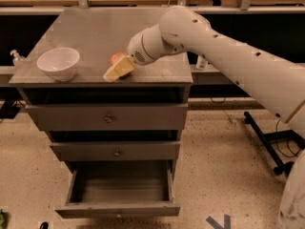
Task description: Place apple into bottom drawer
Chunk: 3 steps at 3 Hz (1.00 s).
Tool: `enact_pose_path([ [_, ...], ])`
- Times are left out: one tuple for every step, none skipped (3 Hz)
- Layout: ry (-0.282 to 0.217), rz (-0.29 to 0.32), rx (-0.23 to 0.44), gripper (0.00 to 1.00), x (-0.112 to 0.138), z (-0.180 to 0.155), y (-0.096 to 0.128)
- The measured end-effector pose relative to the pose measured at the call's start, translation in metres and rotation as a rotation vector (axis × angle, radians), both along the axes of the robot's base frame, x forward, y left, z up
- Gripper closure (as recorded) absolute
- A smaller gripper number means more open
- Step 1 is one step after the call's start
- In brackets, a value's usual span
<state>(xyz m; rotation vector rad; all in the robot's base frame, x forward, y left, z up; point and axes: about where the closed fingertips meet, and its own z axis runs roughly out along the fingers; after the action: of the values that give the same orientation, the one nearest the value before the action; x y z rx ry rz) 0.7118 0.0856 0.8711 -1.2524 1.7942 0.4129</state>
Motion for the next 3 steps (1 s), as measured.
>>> enact_pose_path([
  [0.029,0.018,-0.012,0.0,-0.005,-0.011,0.005],
  [0.061,0.021,-0.011,0.0,-0.007,-0.022,0.005],
  [0.092,0.034,-0.008,0.0,-0.009,-0.03,0.006],
])
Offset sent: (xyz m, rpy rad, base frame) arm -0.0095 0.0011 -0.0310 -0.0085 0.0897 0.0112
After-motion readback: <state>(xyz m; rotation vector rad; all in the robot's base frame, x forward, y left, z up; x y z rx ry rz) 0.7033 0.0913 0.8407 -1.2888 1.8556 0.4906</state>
